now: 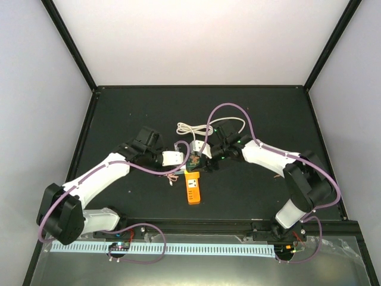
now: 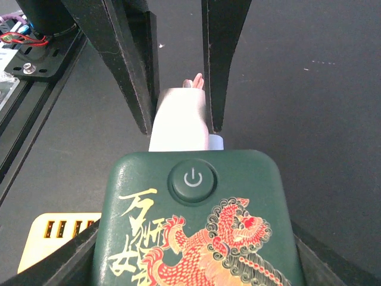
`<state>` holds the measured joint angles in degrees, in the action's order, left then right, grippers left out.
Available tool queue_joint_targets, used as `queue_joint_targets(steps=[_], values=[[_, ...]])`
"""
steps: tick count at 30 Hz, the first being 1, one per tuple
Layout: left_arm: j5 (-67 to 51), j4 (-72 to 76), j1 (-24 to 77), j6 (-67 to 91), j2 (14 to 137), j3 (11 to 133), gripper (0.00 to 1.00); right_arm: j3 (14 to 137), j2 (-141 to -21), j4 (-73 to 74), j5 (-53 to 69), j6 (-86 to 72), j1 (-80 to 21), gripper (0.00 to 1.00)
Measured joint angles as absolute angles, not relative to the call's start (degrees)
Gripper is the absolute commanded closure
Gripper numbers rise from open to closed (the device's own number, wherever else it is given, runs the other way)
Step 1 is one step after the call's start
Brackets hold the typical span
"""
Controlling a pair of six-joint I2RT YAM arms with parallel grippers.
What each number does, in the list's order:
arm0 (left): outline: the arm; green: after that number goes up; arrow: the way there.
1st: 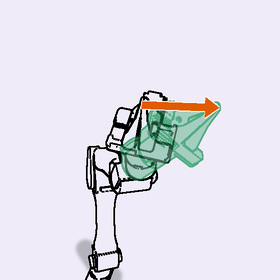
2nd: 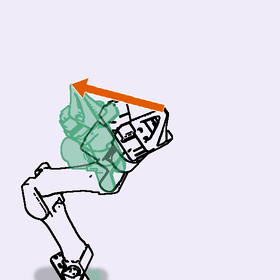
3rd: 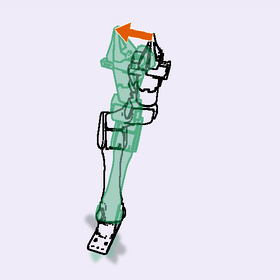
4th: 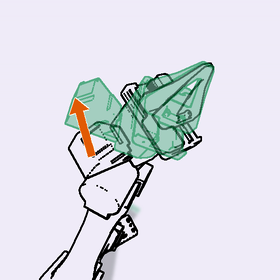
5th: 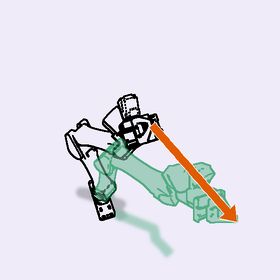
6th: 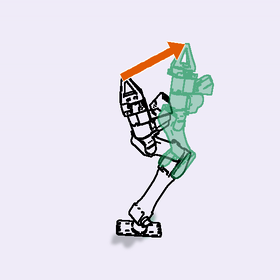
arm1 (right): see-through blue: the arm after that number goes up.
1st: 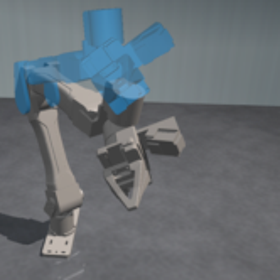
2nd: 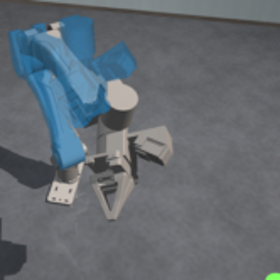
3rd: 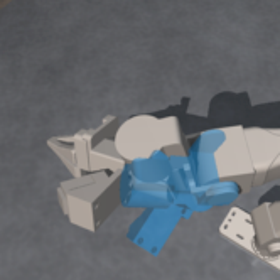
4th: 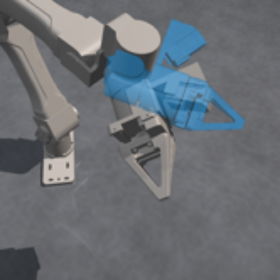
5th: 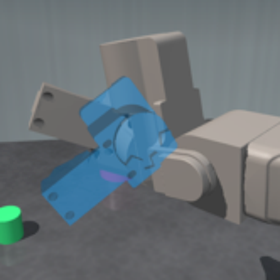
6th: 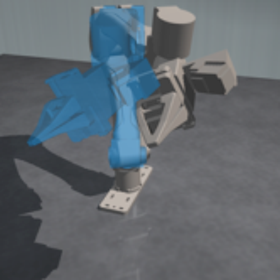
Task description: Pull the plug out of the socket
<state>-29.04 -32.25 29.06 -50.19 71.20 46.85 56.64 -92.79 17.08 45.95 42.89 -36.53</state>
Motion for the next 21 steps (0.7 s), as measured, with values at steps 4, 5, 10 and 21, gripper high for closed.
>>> queue_joint_targets(steps=[4,5,10,21], values=[[-29.8,-32.6,28.1,-51.0,70.5,46.3,0.92,56.6,-93.0,16.2,46.0,42.3,-36.9,0.90],[-30.0,-32.7,27.8,-51.3,70.3,46.3,0.92,56.6,-93.0,16.0,46.0,42.2,-37.0,0.90],[-30.9,-33.1,26.5,-52.3,69.1,45.3,0.93,56.6,-93.5,14.7,46.0,41.4,-37.5,0.91],[-33.0,-33.4,23.9,-54.5,67.4,43.7,0.93,56.6,-94.0,12.6,46.0,40.6,-38.2,0.92]])
